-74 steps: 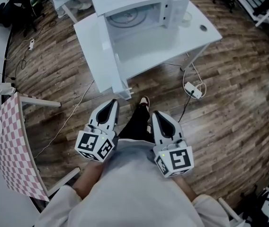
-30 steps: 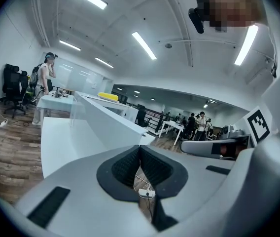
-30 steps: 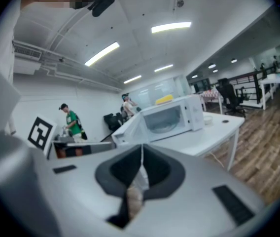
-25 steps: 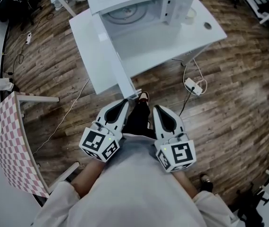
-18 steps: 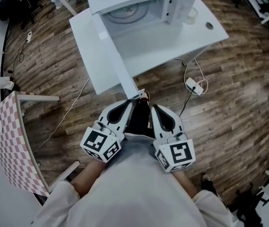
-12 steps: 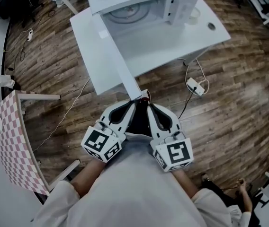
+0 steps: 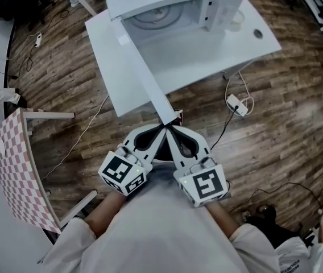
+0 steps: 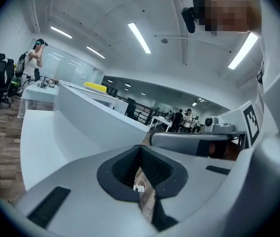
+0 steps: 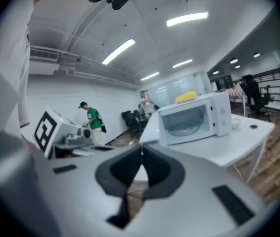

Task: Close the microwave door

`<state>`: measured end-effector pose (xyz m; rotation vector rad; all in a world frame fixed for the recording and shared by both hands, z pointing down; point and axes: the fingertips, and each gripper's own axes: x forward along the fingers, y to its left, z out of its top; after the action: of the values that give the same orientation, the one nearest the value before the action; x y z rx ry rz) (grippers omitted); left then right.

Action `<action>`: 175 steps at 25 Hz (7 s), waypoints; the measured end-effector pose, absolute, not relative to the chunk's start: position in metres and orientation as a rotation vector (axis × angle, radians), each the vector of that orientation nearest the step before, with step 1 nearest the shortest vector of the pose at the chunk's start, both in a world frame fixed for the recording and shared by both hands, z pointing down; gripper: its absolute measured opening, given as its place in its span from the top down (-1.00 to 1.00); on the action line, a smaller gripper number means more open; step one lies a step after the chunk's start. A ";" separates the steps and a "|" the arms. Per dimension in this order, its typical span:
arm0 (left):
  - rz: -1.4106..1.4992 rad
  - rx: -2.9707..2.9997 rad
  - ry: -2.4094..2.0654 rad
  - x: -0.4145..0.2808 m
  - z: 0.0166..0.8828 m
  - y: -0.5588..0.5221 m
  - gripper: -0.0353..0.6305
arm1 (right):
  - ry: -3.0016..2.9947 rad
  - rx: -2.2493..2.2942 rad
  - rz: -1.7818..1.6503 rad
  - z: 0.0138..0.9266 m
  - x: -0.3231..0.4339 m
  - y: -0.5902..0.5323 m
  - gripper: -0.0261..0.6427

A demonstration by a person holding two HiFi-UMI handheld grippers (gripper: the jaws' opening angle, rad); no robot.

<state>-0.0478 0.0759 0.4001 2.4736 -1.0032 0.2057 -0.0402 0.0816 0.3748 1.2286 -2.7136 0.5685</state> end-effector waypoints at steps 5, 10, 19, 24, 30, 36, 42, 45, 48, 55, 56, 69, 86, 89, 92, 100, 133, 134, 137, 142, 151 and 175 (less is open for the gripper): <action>0.227 2.466 -0.972 -0.046 0.406 0.070 0.83 | -2.735 1.199 0.559 0.372 -0.043 0.078 0.85; 0.233 2.459 -0.952 -0.043 0.408 0.063 0.84 | -2.742 1.196 0.569 0.372 -0.042 0.075 0.85; 0.254 2.466 -0.889 -0.032 0.414 0.055 0.83 | -2.722 1.281 0.600 0.373 -0.024 0.063 0.85; 0.259 2.464 -0.863 -0.027 0.415 0.051 0.83 | -2.699 1.344 0.624 0.374 -0.009 0.054 0.85; 0.257 2.468 -0.833 -0.019 0.413 0.045 0.83 | -2.691 1.380 0.629 0.372 0.004 0.046 0.85; 0.266 2.471 -0.816 -0.013 0.410 0.036 0.83 | -2.671 1.405 0.636 0.375 0.016 0.037 0.85; 0.275 2.499 -0.774 -0.004 0.405 0.024 0.84 | -2.667 1.429 0.631 0.376 0.027 0.028 0.85; 0.276 2.514 -0.751 0.000 0.404 0.019 0.83 | -2.660 1.453 0.641 0.376 0.032 0.024 0.85; 0.277 2.521 -0.735 0.002 0.402 0.013 0.83 | -2.649 1.491 0.638 0.376 0.040 0.017 0.85; 0.270 2.515 -0.703 0.000 0.404 0.004 0.83 | -2.606 1.585 0.610 0.375 0.058 -0.002 0.85; 0.265 2.514 -0.696 0.000 0.405 0.003 0.84 | -2.598 1.596 0.607 0.375 0.061 -0.005 0.85; 0.205 2.535 -0.625 0.004 0.398 -0.031 0.83 | -2.519 1.660 0.585 0.377 0.083 -0.033 0.85; 0.155 2.534 -0.646 -0.003 0.392 -0.074 0.83 | -2.601 1.585 0.533 0.373 0.064 -0.082 0.85; 0.148 2.539 -0.638 -0.006 0.392 -0.081 0.84 | -2.568 1.618 0.517 0.375 0.072 -0.087 0.85; 0.143 2.544 -0.619 -0.006 0.394 -0.084 0.84 | -2.516 1.680 0.508 0.379 0.084 -0.092 0.85; 0.120 2.549 -0.612 -0.009 0.389 -0.088 0.84 | -2.446 1.755 0.493 0.379 0.102 -0.102 0.85; 0.047 2.534 -0.697 -0.002 0.384 -0.134 0.84 | -2.478 1.716 0.495 0.382 0.110 -0.152 0.85; 0.048 2.535 -0.697 -0.001 0.384 -0.135 0.83 | -2.479 1.714 0.496 0.382 0.111 -0.153 0.85; 0.053 2.537 -0.695 0.003 0.386 -0.138 0.83 | -2.483 1.707 0.499 0.383 0.112 -0.157 0.85; 0.054 2.525 -0.705 0.003 0.388 -0.146 0.83 | -2.488 1.690 0.491 0.384 0.113 -0.167 0.85; 0.052 2.523 -0.711 0.008 0.387 -0.159 0.83 | -2.499 1.623 0.474 0.385 0.109 -0.180 0.85; 0.011 2.492 -0.785 0.019 0.387 -0.201 0.84 | -2.526 1.551 0.481 0.387 0.118 -0.231 0.85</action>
<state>0.0191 -0.2012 0.3867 2.4924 -0.7848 0.0105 0.1175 -0.2313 0.3872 1.5508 -2.5257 0.4813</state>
